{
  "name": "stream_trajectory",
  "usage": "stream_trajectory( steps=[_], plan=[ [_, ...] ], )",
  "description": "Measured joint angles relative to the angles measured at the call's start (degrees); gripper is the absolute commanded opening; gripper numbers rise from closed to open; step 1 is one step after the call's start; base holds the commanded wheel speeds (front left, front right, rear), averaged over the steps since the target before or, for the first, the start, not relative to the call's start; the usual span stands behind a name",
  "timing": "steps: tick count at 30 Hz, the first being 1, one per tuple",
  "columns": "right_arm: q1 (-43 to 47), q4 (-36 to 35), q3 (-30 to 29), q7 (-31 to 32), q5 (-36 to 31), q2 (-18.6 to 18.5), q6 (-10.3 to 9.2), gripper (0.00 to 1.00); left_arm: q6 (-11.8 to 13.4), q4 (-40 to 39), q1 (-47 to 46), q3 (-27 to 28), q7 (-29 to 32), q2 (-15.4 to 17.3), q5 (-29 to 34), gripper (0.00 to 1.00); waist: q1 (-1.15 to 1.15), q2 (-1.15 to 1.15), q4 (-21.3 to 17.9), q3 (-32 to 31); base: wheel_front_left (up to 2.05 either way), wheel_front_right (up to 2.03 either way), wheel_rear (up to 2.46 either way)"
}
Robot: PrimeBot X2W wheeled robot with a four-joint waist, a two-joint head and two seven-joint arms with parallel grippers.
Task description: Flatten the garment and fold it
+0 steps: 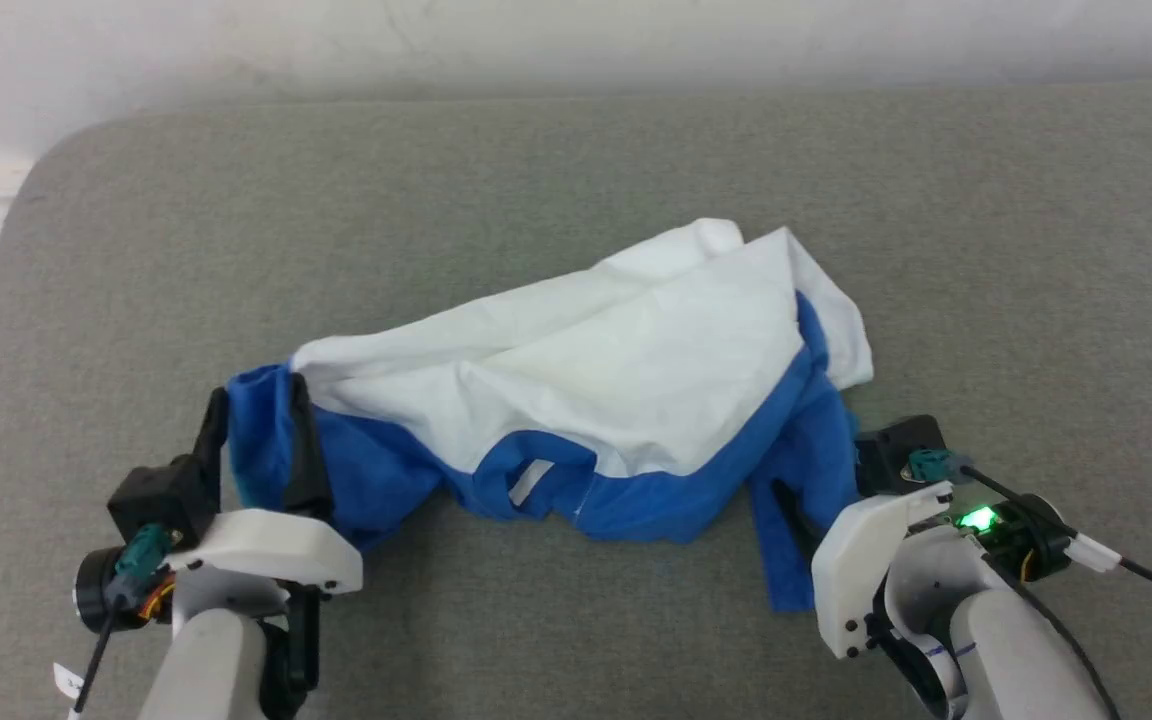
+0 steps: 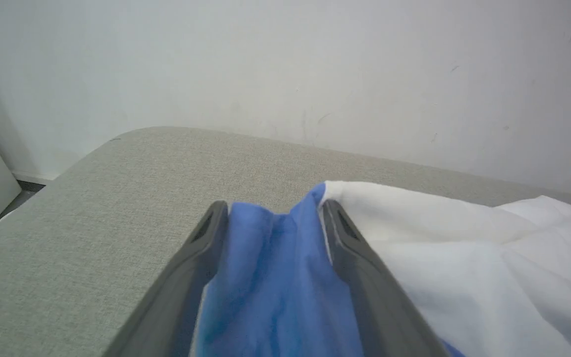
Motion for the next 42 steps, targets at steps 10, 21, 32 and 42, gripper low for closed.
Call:
stream_trajectory(
  steps=[10, 21, 32, 42],
  plan=[
    [-1.79, 0.34, -4.27, 5.06, -2.70, 0.18, 0.00, 0.00, -2.96, -0.69, 0.18, -0.22, -0.41, -1.33, 2.70, 1.00, 0.00, 0.00, 2.51, -0.20, 0.00, 0.00, 0.00],
    [1.26, -5.94, -23.80, 6.27, -5.49, -9.68, 0.01, 0.00, -6.33, -5.28, 3.51, 2.53, -0.46, -2.61, 5.78, 1.00, -0.01, 0.00, 0.42, -3.21, 0.00, 0.00, 0.00],
    [-6.41, 8.45, -31.53, -2.10, -5.34, -17.74, 0.01, 0.00, -8.73, -5.04, 3.17, 2.92, -0.47, -3.03, 7.44, 1.00, 0.00, 0.00, -1.40, -1.50, 0.00, 0.00, 0.00],
    [-7.98, 14.70, -28.31, -10.58, -2.86, -13.88, 0.01, 1.00, -9.82, -4.27, 2.90, 3.10, -0.46, -3.30, 7.93, 1.00, 0.00, 0.00, -0.96, -1.48, 0.00, 0.00, 0.00]
  ],
)
